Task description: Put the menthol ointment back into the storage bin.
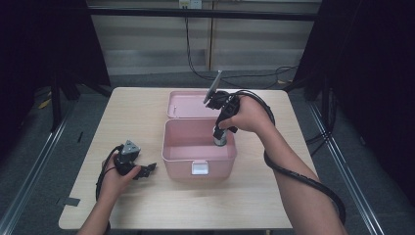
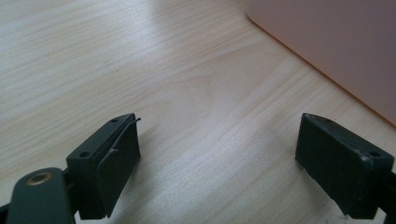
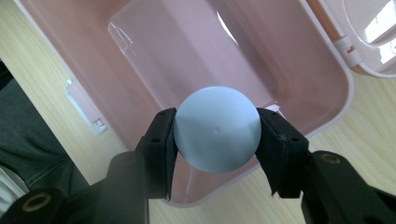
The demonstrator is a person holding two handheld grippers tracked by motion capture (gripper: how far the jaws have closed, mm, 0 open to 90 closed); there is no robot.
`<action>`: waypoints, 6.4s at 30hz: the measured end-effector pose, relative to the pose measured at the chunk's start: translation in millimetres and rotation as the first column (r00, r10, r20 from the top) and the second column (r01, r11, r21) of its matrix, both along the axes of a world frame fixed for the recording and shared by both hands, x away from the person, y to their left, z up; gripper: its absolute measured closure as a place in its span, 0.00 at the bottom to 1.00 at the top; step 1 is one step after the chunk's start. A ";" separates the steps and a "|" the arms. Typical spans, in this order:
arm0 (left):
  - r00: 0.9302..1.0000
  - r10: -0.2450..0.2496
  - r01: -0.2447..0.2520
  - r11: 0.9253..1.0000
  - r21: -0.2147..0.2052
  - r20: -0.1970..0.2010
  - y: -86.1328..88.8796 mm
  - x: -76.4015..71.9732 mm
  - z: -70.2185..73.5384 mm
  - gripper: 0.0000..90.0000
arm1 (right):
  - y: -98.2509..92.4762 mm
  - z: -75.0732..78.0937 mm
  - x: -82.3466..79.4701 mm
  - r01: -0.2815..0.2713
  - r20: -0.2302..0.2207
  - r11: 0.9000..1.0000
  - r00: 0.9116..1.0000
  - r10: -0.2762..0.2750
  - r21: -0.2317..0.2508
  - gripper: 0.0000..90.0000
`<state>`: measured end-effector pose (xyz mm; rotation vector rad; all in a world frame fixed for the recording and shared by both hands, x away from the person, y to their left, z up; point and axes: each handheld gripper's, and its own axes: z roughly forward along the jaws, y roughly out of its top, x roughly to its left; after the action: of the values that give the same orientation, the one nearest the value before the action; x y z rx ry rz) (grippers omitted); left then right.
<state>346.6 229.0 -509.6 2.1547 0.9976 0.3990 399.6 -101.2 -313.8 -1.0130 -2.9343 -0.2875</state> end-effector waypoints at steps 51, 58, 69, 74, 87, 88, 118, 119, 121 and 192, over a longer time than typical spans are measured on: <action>1.000 -0.002 0.002 1.000 -0.001 0.000 0.2 0.1 0.0 0.14 | 8.0 -38.9 32.3 0.308 -0.025 0.951 0.951 -0.308 0.005 0.56; 1.000 -0.003 0.003 1.000 -0.001 -0.001 0.3 0.1 0.0 0.14 | 9.3 -45.8 34.2 0.331 -0.034 0.944 0.943 -0.331 0.000 0.56; 1.000 -0.003 0.003 1.000 -0.002 -0.001 0.2 0.1 0.0 0.14 | 11.3 -54.7 38.1 0.364 -0.032 0.931 0.931 -0.364 -0.009 0.56; 1.000 -0.005 0.005 1.000 -0.002 -0.001 0.4 0.2 0.0 0.14 | 13.3 -56.6 40.2 0.382 -0.020 0.924 0.924 -0.382 0.004 0.56; 1.000 -0.006 0.006 1.000 -0.002 0.000 0.5 0.3 -0.1 0.14 | 16.4 -68.0 43.9 0.423 -0.035 0.906 0.905 -0.423 -0.002 0.56; 1.000 -0.006 0.006 1.000 -0.002 0.000 0.4 0.3 0.0 0.14 | 16.7 -68.7 44.2 0.428 -0.035 0.904 0.903 -0.427 -0.005 0.56; 1.000 -0.006 0.006 1.000 -0.002 -0.001 0.5 0.3 0.0 0.14 | 26.4 -87.4 51.2 0.459 -0.030 0.888 0.887 -0.460 -0.041 0.56; 1.000 -0.007 0.007 1.000 -0.002 0.000 0.5 0.3 0.0 0.14 | 26.7 -87.7 51.2 0.458 -0.024 0.888 0.888 -0.459 -0.040 0.56; 1.000 -0.007 0.007 1.000 -0.002 0.000 0.5 0.4 0.0 0.14 | 27.0 -89.1 51.3 0.458 -0.031 0.888 0.888 -0.459 -0.040 0.56; 1.000 -0.011 0.011 1.000 -0.002 0.000 0.8 0.6 -0.1 0.14 | 27.4 -114.8 45.9 0.431 0.002 0.902 0.902 -0.431 -0.042 0.56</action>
<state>347.2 229.8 -509.6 2.1576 0.9856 0.3925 445.6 -73.8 -428.6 -1.6629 -2.6841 -0.2283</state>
